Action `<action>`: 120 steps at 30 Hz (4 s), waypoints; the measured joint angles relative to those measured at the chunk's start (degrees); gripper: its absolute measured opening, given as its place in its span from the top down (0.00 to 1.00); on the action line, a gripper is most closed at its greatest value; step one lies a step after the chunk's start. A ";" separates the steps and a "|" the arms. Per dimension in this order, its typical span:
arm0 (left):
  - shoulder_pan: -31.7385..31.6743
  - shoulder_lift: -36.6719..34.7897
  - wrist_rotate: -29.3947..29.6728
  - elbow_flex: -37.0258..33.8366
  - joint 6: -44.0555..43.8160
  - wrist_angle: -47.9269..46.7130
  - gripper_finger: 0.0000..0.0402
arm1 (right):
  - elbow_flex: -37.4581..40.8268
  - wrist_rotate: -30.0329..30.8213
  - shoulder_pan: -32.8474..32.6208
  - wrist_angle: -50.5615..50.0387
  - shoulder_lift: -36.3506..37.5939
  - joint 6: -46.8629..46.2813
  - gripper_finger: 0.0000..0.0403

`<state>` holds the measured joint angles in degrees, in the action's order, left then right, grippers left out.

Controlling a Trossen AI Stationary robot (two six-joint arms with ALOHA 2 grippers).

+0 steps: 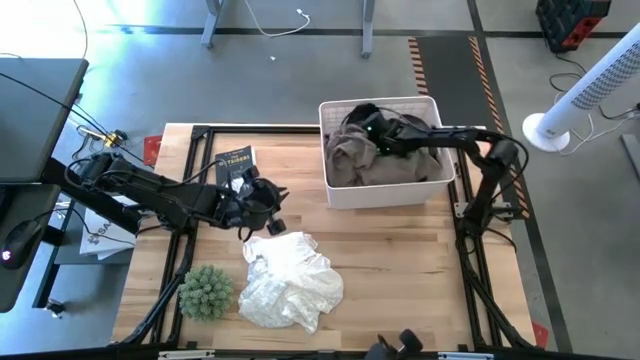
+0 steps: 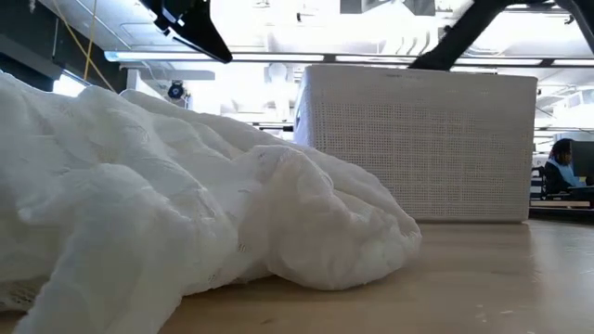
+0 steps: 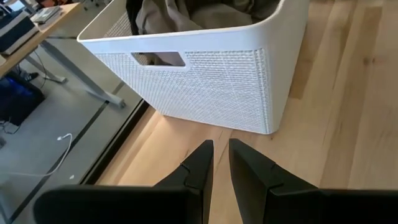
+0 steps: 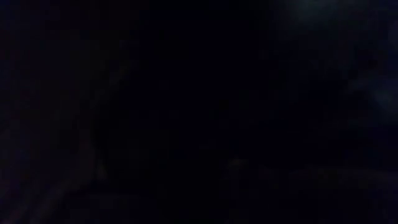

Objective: Sort clothes
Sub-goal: Put the brown and black jacket into the white bin

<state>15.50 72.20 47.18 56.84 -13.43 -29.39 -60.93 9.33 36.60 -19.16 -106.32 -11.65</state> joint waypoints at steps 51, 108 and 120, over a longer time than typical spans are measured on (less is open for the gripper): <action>2.61 -0.02 1.42 0.00 -1.49 -1.22 0.88 | -55.53 -19.46 -3.13 -52.93 12.19 4.80 0.40; 2.47 -0.02 4.21 -4.55 -7.50 -3.32 0.88 | 4.29 -13.47 -8.57 24.89 7.82 -19.66 0.38; 2.50 -0.02 3.87 -4.52 -7.93 -3.32 0.88 | -34.96 -6.98 -14.38 -24.58 9.57 -3.66 0.38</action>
<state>18.00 72.18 51.05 52.31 -21.36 -32.71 -95.89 2.35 22.22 -43.74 -96.75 -15.31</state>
